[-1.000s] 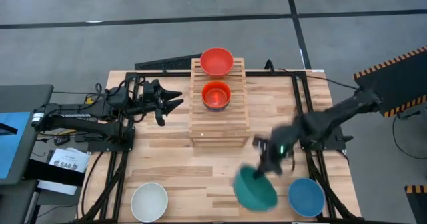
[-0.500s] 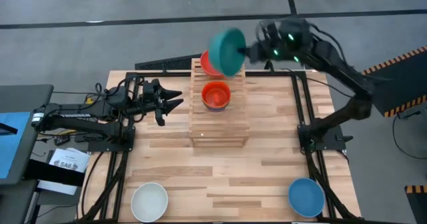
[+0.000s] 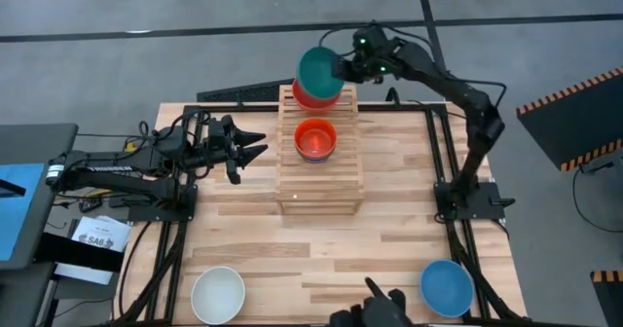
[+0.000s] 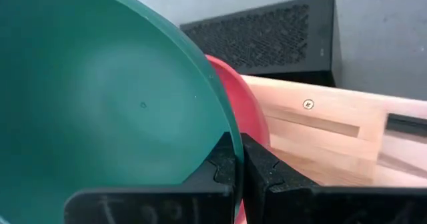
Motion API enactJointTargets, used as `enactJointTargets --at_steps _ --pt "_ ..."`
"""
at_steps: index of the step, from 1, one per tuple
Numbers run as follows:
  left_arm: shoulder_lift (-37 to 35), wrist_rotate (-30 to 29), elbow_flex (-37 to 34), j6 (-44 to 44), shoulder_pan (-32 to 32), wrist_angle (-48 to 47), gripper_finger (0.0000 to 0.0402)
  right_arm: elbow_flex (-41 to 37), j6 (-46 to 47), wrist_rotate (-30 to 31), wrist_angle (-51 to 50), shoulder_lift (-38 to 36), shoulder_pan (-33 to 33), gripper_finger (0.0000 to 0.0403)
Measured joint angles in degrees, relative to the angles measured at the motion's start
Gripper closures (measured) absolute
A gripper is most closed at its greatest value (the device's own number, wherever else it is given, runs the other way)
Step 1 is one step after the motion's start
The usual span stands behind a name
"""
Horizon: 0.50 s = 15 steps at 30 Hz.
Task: Place and stack bowls onto a shelf
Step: Stack the big green bowl on top of the big orange bowl on the shelf
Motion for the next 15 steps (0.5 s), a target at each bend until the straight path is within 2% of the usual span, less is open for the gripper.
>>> enactJointTargets --at_steps 8,15 --pt "0.00 -0.02 0.00 -0.13 0.00 -0.02 0.0248 0.04 -1.05 -0.12 -0.54 1.39 -0.02 0.0350" --pt "0.00 -0.49 0.00 0.26 0.00 -0.02 0.0248 0.08 -4.12 -1.51 -0.40 0.83 -0.53 0.0345"
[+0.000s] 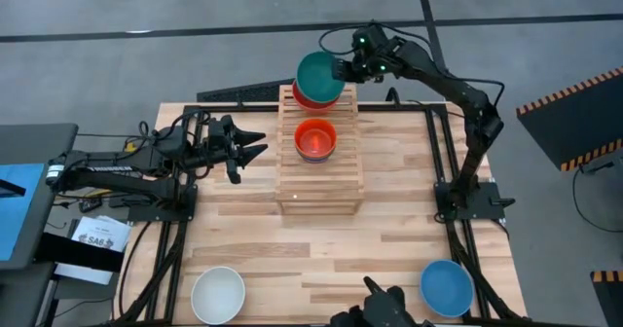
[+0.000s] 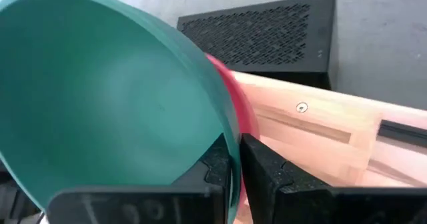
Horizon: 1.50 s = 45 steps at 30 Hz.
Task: Place and stack bowls onto a shelf
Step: Stack the big green bowl on top of the big orange bowl on the shelf, then stack the big white bowl on top of the big green bowl on the shelf
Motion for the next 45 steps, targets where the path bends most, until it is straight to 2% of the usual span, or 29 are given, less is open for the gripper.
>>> enactJointTargets --at_steps 5,9,22,26,32,38,45 --pt "0.00 -0.46 0.00 0.05 0.02 -0.02 0.0248 0.00 -2.58 -3.09 0.10 0.00 0.05 0.0343" --pt "0.00 -0.62 0.00 0.05 0.00 -0.02 0.0248 0.00 -3.71 -3.33 0.10 0.00 0.29 0.0327" --pt "0.00 -1.91 0.00 0.09 0.02 -0.02 0.0248 -0.02 -5.31 -3.22 1.92 -2.67 -0.31 0.0178" --pt "0.00 -2.30 0.00 0.27 0.02 -0.03 0.0248 -0.02 -10.52 -3.07 0.50 -4.89 -0.72 0.0160" --pt "0.00 -2.80 0.00 0.29 0.02 -0.04 0.0248 -1.13 -21.74 -2.76 -4.91 -8.53 0.88 0.0159" --pt "0.00 -2.89 0.00 0.31 0.02 -0.05 0.0248 -12.19 -26.83 -0.07 -2.12 -15.33 3.27 0.0159" --pt "0.00 -2.91 0.00 1.20 0.02 -0.07 0.0248 -30.63 -24.83 -1.35 8.95 -31.17 6.77 0.0159"
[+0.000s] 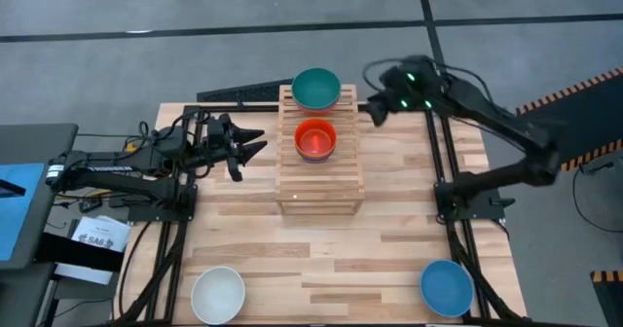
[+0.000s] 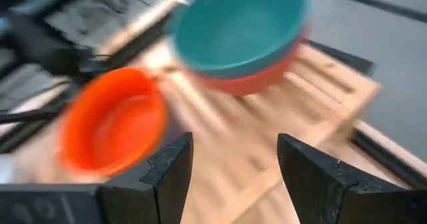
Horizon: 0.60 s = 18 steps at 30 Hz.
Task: Place and stack bowls onto a shelf
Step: Stack the big white bowl on top of the big green bowl on the shelf
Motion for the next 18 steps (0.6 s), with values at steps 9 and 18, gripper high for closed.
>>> enactJointTargets --at_steps 9,18 --pt "0.00 0.59 0.00 -1.13 0.00 0.03 0.0248 -16.87 5.22 0.66 17.58 -18.42 15.22 0.0159" --pt "0.00 0.57 0.00 -1.13 0.00 0.05 0.0248 -20.25 2.97 11.82 23.43 -20.34 22.80 0.0159"
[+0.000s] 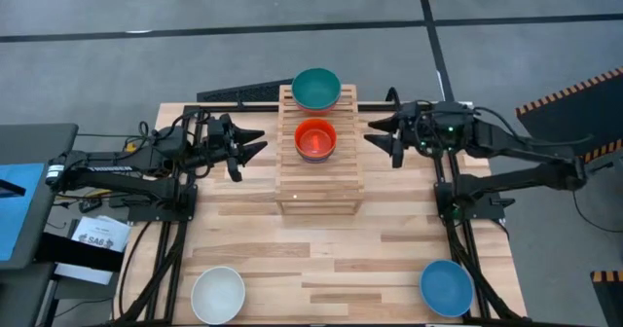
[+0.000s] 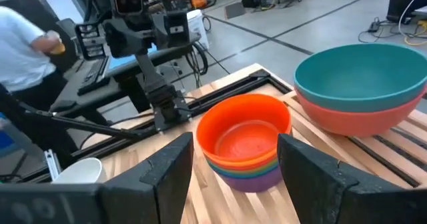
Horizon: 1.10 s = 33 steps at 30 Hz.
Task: Place and stack bowls onto a shelf
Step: Stack the big white bowl on top of the big green bowl on the shelf
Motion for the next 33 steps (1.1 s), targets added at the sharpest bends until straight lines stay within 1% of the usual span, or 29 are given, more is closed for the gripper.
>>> enactJointTargets --at_steps 4,6,8,10,13,14,16,18,23,27,30,33 --pt "0.00 -0.01 0.24 -0.05 0.00 -0.57 0.0248 -0.02 0.10 -0.04 0.05 0.43 -0.05 0.0159" --pt "0.02 1.83 2.11 -0.93 -0.20 -4.28 0.0248 0.02 0.77 -0.04 0.34 0.76 -0.05 0.0159" --pt "-0.01 6.92 5.89 -1.77 -1.15 -12.78 0.0248 -0.02 2.01 -0.04 -0.10 1.05 -0.03 0.0159" --pt "0.49 11.39 10.23 -3.76 -3.01 -25.44 0.0248 -0.03 2.40 -0.04 -0.06 1.05 -0.03 0.0159" --pt "2.46 15.53 15.50 -8.88 -8.09 -42.67 0.0248 0.02 2.43 -0.04 -0.68 1.13 -0.03 0.0159" --pt "3.12 16.65 16.49 -10.61 -10.38 -46.77 0.0248 0.02 2.43 -0.04 -0.87 1.19 -0.03 0.0159" --pt "4.53 18.15 17.67 -14.03 -16.23 -51.97 0.0248 0.02 2.43 -0.04 -0.89 1.17 -0.03 0.0159" --pt "6.13 17.77 17.49 -17.08 -22.82 -56.00 0.0248 0.02 2.43 -0.04 -0.86 1.14 -0.03 0.0159" --pt "12.62 10.75 15.45 -19.45 -37.78 -59.17 0.0248 0.02 2.43 -0.07 -0.96 1.14 -0.03 0.0159" --pt "19.88 6.33 14.24 -19.40 -45.46 -60.36 0.0248 0.02 2.45 -0.07 -0.92 1.42 -0.03 0.0159" --pt "25.59 5.84 13.86 -20.47 -48.91 -60.27 0.0248 0.00 2.57 -0.09 -1.21 1.52 -0.03 0.0159" --pt "30.95 8.85 13.86 -21.24 -51.24 -60.04 0.0248 0.00 2.56 -0.09 -1.12 1.47 -0.03 0.0159"
